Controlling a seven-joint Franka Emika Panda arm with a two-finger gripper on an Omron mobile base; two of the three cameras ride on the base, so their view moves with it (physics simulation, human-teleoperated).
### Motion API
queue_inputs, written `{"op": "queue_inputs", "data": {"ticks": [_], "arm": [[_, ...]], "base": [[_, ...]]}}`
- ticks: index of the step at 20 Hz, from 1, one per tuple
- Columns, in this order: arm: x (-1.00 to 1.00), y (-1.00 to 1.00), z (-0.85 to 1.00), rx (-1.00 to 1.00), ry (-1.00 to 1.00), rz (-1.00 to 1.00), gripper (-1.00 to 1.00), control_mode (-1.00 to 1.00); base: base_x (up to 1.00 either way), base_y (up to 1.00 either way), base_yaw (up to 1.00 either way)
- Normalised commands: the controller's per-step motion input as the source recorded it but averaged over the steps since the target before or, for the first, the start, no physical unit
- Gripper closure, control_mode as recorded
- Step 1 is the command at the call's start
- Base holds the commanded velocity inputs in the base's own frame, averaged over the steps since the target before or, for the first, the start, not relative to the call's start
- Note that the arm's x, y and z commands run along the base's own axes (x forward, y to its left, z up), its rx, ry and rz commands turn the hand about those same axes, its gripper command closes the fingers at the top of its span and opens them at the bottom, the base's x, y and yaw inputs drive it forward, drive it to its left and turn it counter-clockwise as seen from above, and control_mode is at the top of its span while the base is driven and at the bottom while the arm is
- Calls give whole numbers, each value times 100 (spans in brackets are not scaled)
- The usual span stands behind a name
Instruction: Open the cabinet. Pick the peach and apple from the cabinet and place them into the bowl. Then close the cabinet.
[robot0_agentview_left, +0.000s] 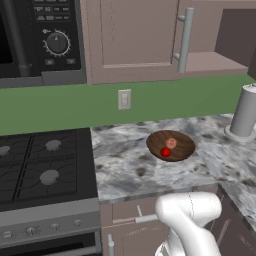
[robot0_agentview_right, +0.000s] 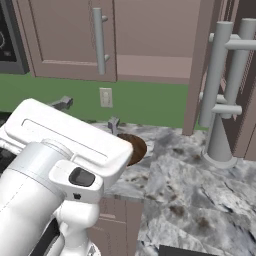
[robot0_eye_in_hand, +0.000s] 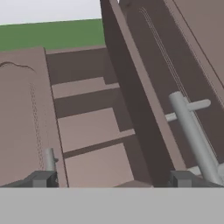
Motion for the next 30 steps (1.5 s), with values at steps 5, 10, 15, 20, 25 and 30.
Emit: {"op": "queue_inputs", "data": {"ticks": [5,10,15,20,25,30], "arm": [[0,0,0,0,-1,-1,-100,-100],[0,-2,0,0,0,0,-100,-100],[0,-15,0,0,0,0,-100,-100],[0,-17,-4,0,0,0,-100,-100],[3,-1,-17,-1,4,0,-100,-100],[1,0,-31,-3,4,0,-100,-100]], "base": [[0,0,0],[0,0,0],[0,0,0],[0,0,0],[0,0,0],[0,0,0]]}}
